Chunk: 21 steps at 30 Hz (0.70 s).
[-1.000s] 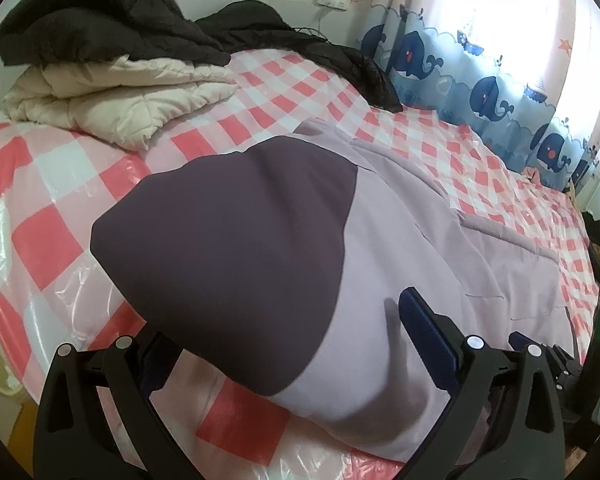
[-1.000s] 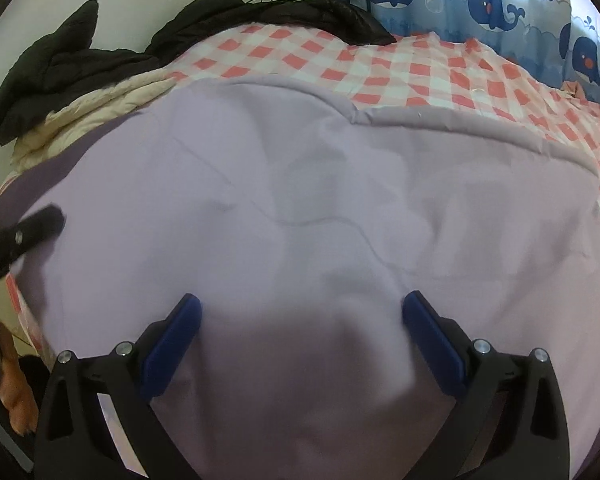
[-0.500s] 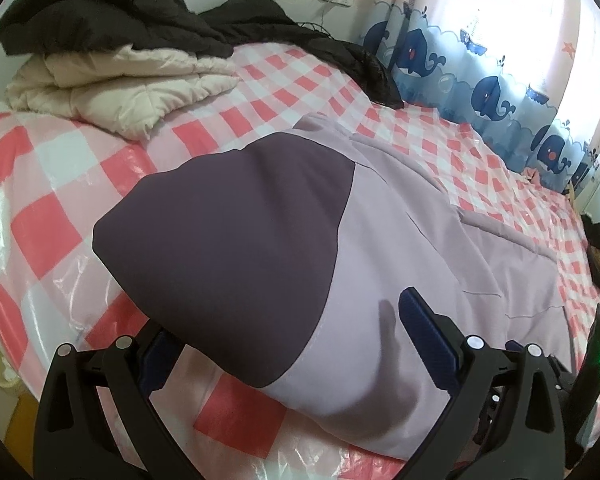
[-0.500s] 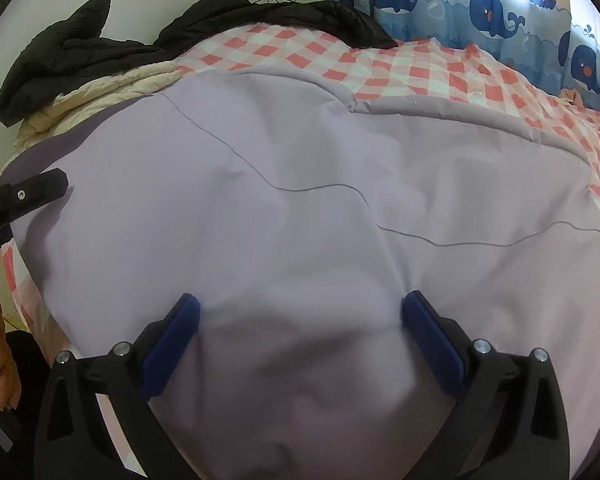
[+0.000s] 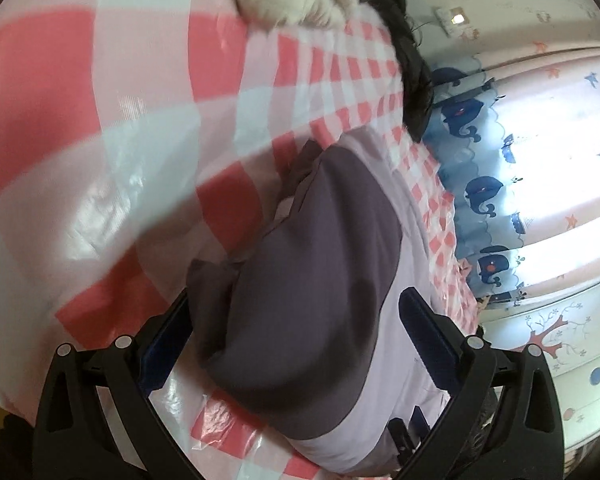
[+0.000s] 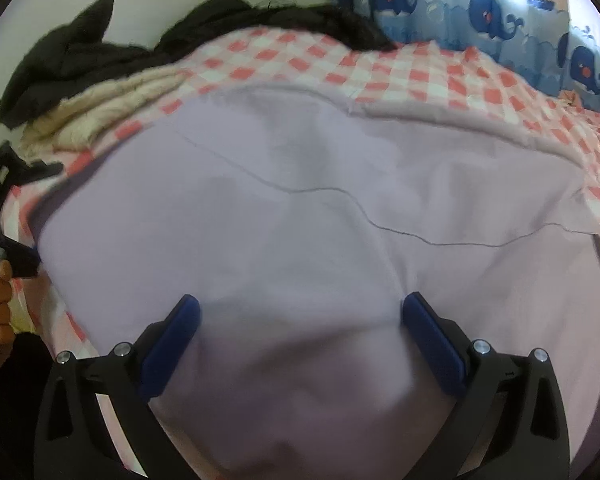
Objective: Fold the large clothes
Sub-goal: 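Grasp the dark panel edge with the left tool and fold it over the bundle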
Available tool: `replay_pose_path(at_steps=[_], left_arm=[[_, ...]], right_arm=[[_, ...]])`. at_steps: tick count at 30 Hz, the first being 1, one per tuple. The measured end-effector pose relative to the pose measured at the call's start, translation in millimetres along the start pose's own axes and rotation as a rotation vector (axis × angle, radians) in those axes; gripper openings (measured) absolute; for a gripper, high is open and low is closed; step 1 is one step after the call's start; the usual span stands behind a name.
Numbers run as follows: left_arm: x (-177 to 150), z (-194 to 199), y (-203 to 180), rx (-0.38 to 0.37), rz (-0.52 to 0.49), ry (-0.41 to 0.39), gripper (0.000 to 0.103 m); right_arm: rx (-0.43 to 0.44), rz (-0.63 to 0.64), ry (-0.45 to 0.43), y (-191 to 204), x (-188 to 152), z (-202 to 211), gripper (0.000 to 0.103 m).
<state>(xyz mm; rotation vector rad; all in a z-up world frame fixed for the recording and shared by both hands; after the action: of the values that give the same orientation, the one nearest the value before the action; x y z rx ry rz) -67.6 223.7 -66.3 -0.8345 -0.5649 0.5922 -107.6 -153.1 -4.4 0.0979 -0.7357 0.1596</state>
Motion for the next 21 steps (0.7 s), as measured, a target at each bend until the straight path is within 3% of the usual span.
replay_pose_path(at_steps=[3, 8, 10, 11, 12, 13, 14, 15, 17, 21], left_arm=[[-10.7, -19.0, 0.1, -0.001, 0.011, 0.060, 0.095], [-5.4, -35.5, 2.1, -0.015, 0.037, 0.050, 0.095], [1.2, -43.3, 2.8, -0.047, 0.050, 0.074, 0.095], [2.1, -44.9, -0.2, -0.061, 0.032, 0.084, 0.090], [2.2, -45.3, -4.9, -0.059, -0.008, 0.089, 0.077], [3.0, -44.7, -8.9, -0.061, -0.050, 0.092, 0.072], [5.0, -44.4, -11.1, -0.071, -0.068, 0.095, 0.061], [6.7, -43.2, -13.7, -0.089, -0.076, 0.099, 0.052], [3.7, -36.4, -29.2, -0.121, -0.126, 0.095, 0.043], [-10.1, -20.9, -81.7, -0.154, -0.305, 0.062, 0.034]], right_arm=[[-0.018, 0.028, 0.028, 2.2, -6.8, -11.0, 0.098], [-0.014, 0.019, -0.004, -0.1, -4.2, -1.9, 0.098], [-0.016, 0.030, 0.023, 0.3, -7.0, -7.9, 0.098], [-0.016, 0.029, 0.022, 0.6, -6.4, -6.5, 0.098], [-0.019, 0.011, -0.009, -0.5, -4.2, 1.6, 0.097], [-0.023, -0.003, -0.043, -2.3, -4.4, -1.1, 0.098], [-0.039, -0.013, -0.064, -3.9, -4.0, -1.5, 0.098], [-0.051, -0.016, -0.047, -5.0, -4.3, -7.2, 0.097], [-0.047, -0.013, 0.076, -7.7, -14.3, -45.8, 0.098], [-0.100, 0.017, 0.085, -1.3, -23.0, -65.9, 0.098]])
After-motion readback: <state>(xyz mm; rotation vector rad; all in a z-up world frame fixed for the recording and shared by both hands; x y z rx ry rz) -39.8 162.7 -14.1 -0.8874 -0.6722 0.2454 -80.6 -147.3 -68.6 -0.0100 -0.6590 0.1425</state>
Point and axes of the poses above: each gripper's, at about its wrist camera, not at the fingertips, and z roughly against the way its jaws point, y to its left, x to its top, the point moved 2 cm from there along -z, roughly the way its jaws point, and after that the axes turned 4 degrees about -x, right-handed, at the moved point
